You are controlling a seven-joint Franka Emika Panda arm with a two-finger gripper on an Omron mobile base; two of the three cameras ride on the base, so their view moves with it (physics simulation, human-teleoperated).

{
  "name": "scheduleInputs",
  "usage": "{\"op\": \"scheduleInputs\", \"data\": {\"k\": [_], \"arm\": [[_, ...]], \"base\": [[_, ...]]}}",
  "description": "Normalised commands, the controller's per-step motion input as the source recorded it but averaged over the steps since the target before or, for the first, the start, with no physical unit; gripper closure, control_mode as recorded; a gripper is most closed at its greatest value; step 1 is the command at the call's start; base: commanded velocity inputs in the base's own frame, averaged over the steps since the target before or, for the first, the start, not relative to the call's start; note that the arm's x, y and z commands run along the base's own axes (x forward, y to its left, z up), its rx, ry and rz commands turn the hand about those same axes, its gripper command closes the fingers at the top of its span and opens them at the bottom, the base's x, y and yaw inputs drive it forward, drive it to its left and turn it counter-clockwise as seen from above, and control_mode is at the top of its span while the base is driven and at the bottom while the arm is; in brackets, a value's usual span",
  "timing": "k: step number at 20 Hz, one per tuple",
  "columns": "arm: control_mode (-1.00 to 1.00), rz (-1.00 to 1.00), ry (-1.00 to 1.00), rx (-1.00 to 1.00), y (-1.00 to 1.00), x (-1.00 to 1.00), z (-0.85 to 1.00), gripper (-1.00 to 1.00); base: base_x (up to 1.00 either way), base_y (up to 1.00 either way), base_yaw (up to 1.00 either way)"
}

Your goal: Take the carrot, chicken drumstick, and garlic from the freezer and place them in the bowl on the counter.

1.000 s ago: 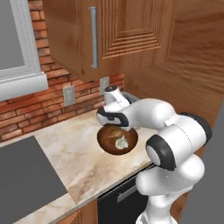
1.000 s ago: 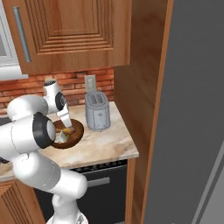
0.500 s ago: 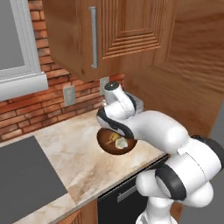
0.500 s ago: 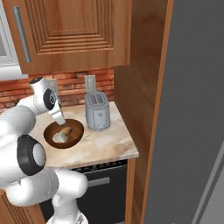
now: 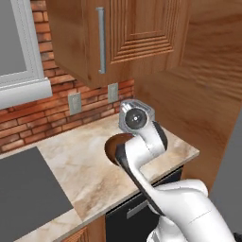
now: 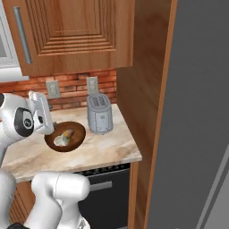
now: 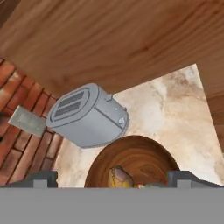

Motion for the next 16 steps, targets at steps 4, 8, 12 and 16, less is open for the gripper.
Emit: {"op": "scheduleInputs", "data": {"k": [4,8,12,16], "arm": [[-1.0,-0.14,-0.45,0.02,-0.53,-1.0,0.78,-1.0],[-1.0,-0.14,-0.32,0.15,-0.94,-1.0,0.57,-1.0],[-1.0,-0.07,-0.07,0.37,-1.0,-1.0,0.21,-1.0],[-1.0,0.0,-0.06,0.3,-1.0,-0.86,-0.12,-1.0]], "base": [[0.0,0.0,0.0],[0.0,0.0,0.0],[0.0,0.0,0.0],[0.0,0.0,0.0]]}}
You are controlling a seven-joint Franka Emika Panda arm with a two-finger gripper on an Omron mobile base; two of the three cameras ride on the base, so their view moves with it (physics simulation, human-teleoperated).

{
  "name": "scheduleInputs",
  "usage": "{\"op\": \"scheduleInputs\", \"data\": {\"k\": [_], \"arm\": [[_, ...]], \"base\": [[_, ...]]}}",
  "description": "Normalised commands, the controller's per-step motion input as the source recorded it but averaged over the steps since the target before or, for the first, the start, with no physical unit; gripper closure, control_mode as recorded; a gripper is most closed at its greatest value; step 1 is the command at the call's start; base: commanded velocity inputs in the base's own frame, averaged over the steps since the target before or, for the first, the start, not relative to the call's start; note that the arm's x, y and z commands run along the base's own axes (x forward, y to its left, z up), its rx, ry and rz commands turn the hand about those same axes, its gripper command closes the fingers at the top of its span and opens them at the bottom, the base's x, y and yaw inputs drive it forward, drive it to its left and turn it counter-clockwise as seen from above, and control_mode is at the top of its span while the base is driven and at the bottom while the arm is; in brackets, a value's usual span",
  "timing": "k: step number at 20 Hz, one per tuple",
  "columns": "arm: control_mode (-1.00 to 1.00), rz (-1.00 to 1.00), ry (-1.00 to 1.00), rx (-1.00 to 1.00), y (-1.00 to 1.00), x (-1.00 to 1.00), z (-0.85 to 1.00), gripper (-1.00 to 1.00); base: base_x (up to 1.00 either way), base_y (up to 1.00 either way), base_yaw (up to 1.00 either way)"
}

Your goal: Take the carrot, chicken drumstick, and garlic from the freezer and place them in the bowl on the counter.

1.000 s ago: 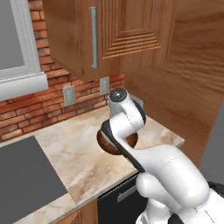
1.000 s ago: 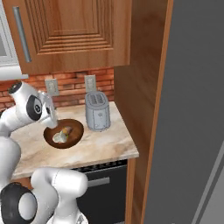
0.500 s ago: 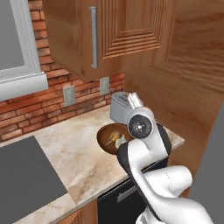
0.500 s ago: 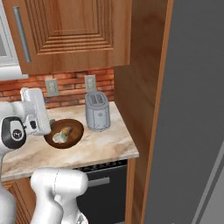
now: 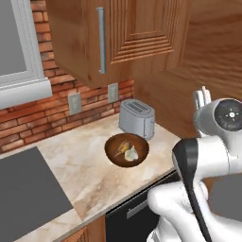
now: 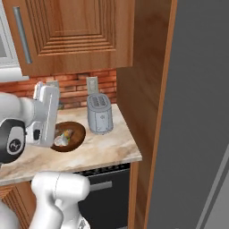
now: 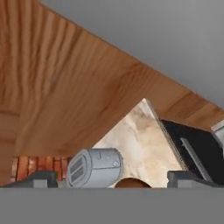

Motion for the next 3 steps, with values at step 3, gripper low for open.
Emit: {"op": "scheduleInputs", "data": {"k": [3], "arm": [[-1.0,0.08,0.06,0.27,-1.0,-0.41,-0.75,-1.0]], "base": [[0.0,0.0,0.0]]}}
